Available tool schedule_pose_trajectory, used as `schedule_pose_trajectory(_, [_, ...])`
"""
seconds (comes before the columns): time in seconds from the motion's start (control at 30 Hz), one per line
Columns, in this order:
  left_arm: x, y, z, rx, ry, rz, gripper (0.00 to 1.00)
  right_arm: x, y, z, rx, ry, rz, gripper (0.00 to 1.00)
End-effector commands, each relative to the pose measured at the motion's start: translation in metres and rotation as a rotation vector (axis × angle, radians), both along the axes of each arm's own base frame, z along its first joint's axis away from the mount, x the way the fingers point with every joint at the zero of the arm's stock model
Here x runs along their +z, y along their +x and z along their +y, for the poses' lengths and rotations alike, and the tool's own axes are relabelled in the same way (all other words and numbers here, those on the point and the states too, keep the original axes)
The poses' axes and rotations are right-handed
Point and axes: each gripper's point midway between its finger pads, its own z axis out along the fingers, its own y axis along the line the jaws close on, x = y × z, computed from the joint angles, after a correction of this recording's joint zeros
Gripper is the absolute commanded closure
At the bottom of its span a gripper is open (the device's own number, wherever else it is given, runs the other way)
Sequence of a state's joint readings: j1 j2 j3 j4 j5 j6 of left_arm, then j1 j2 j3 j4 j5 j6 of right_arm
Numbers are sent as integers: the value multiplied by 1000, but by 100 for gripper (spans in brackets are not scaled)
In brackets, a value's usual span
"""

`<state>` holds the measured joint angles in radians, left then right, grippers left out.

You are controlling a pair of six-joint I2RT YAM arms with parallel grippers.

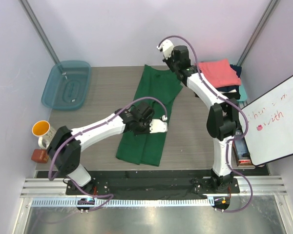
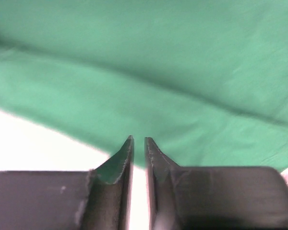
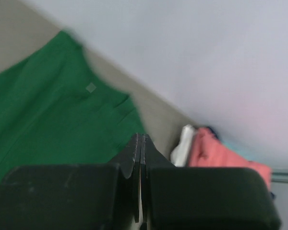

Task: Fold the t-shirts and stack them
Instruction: Rotate the tshirt 90 degrees

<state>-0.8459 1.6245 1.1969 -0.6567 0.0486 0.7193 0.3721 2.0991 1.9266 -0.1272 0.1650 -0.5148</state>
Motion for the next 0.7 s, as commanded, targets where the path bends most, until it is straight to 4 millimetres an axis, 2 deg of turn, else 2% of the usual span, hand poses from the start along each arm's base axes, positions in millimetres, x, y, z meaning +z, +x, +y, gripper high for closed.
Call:
schedule_pose_trajectory(0.0, [39, 49, 49, 221, 25, -226, 68, -111, -100, 22, 302, -43, 523, 99])
schedule_pose_trajectory(0.03, [43, 64, 64, 299, 51, -274, 67, -129, -128, 24, 377, -48, 632, 99])
schedule_pose_trajectory(0.07, [44, 74, 75, 360, 49, -276, 65, -138, -141, 24, 399, -40, 684, 99])
schedule_pose_trajectory(0.1, [46, 90, 99, 456, 51, -284, 62, -152, -158, 23, 432, -43, 745, 99])
schedule_pose_trajectory(0.13, [52, 108, 110, 531, 41, -325, 58, -157, -178, 23, 469, -41, 812, 99])
schedule_pose_trajectory(0.17, [53, 119, 123, 591, 44, -331, 57, -159, -189, 27, 515, -19, 840, 99])
schedule_pose_trajectory(0.2, [55, 133, 148, 708, 27, -329, 55, -164, -200, 28, 543, -11, 871, 99])
schedule_pose_trajectory(0.23, [60, 148, 156, 766, 15, -330, 52, -163, -211, 27, 564, -5, 904, 99])
schedule_pose_trajectory(0.27, [59, 155, 182, 854, 28, -311, 43, -162, -218, 32, 605, 17, 917, 99])
schedule_pose_trajectory(0.3, [73, 167, 188, 931, -20, -317, 40, -161, -229, 31, 627, 22, 955, 99])
schedule_pose_trajectory(0.33, [65, 171, 197, 975, -10, -289, 38, -159, -235, 35, 655, 22, 966, 99])
schedule_pose_trajectory(0.37, [65, 172, 214, 1030, -1, -269, 35, -158, -242, 37, 695, 19, 978, 99])
schedule_pose_trajectory(0.43, [71, 178, 221, 1076, -27, -265, 32, -157, -259, 38, 736, -4, 1028, 99])
schedule_pose_trajectory(0.47, [73, 179, 226, 1090, -29, -272, 26, -156, -268, 43, 779, -29, 1036, 99])
schedule_pose_trajectory(0.57, [76, 177, 225, 1065, -30, -262, 21, -155, -297, 52, 848, -45, 1097, 99])
schedule_pose_trajectory(0.67, [77, 172, 221, 1028, -35, -236, 18, -165, -321, 61, 897, -77, 1137, 99])
